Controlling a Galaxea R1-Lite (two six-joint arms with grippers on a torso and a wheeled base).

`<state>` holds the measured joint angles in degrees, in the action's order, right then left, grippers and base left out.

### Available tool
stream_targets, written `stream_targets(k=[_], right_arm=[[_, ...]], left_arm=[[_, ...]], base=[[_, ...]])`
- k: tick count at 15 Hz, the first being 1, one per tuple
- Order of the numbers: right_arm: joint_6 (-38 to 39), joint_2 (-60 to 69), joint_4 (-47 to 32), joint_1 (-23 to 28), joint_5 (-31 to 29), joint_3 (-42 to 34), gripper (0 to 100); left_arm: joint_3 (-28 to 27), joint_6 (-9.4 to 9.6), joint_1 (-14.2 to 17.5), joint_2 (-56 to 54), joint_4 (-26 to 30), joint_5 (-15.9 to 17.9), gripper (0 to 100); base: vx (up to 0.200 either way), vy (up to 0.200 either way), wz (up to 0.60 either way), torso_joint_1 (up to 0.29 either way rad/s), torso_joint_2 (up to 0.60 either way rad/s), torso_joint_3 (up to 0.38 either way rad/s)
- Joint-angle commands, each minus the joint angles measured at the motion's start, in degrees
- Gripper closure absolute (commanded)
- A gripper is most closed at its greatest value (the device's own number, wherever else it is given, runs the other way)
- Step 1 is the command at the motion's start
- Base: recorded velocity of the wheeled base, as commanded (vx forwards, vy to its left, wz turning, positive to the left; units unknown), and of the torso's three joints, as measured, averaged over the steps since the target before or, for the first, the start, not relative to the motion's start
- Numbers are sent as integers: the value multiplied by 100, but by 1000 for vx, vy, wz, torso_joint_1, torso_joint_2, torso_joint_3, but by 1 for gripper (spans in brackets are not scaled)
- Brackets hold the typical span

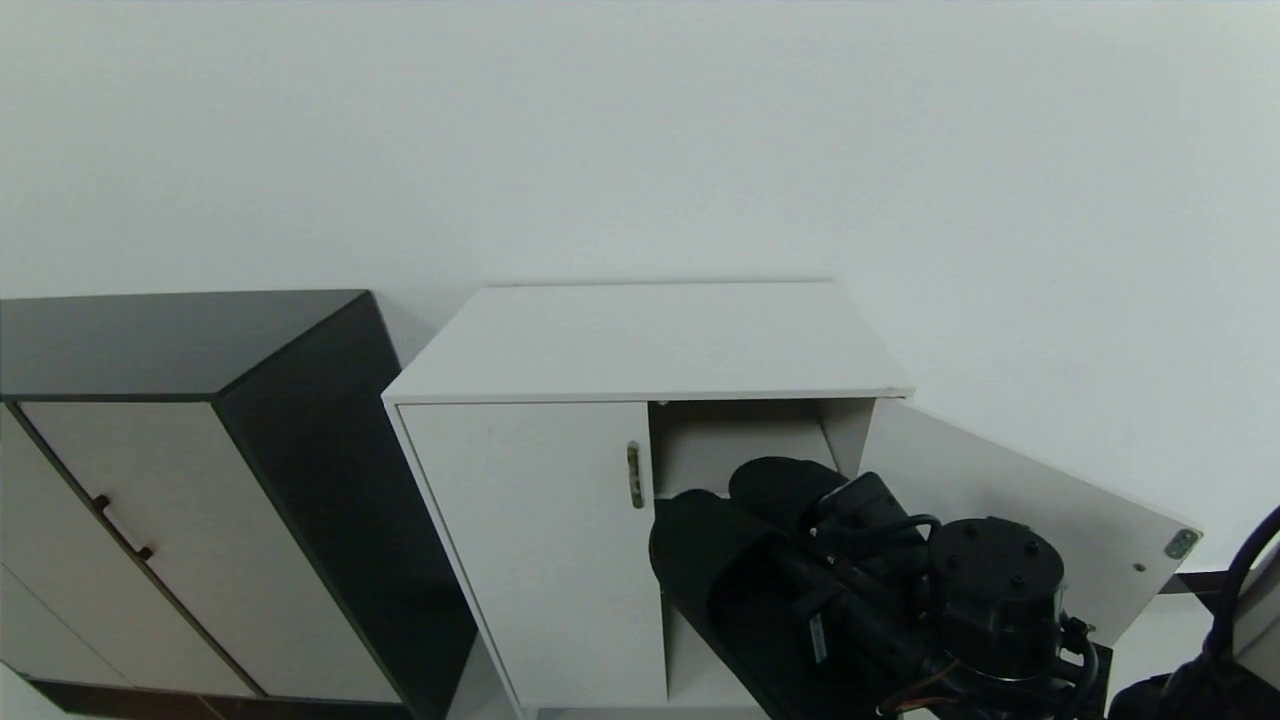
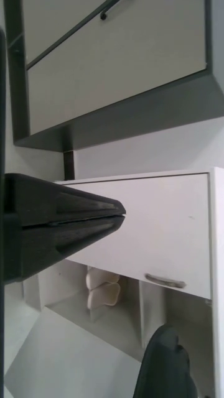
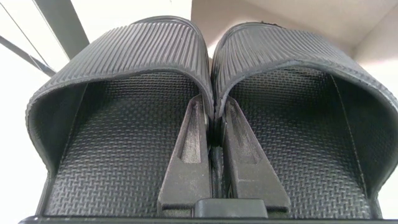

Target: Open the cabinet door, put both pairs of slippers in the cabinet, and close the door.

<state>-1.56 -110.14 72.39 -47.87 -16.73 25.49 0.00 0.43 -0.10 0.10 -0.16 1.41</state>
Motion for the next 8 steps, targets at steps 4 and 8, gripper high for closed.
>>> stream_targets(k=[4, 8], right_arm=[[-20, -86, 83, -3, -15, 0, 100], [-20, -148, 144, -3, -24, -9, 100]], left_arm=[[0, 1, 1, -1, -2, -1, 100], [0, 1, 1, -1, -2, -1, 100]], base=[[0, 0, 0, -210, 532, 315], [0, 0, 0, -189, 503, 315]])
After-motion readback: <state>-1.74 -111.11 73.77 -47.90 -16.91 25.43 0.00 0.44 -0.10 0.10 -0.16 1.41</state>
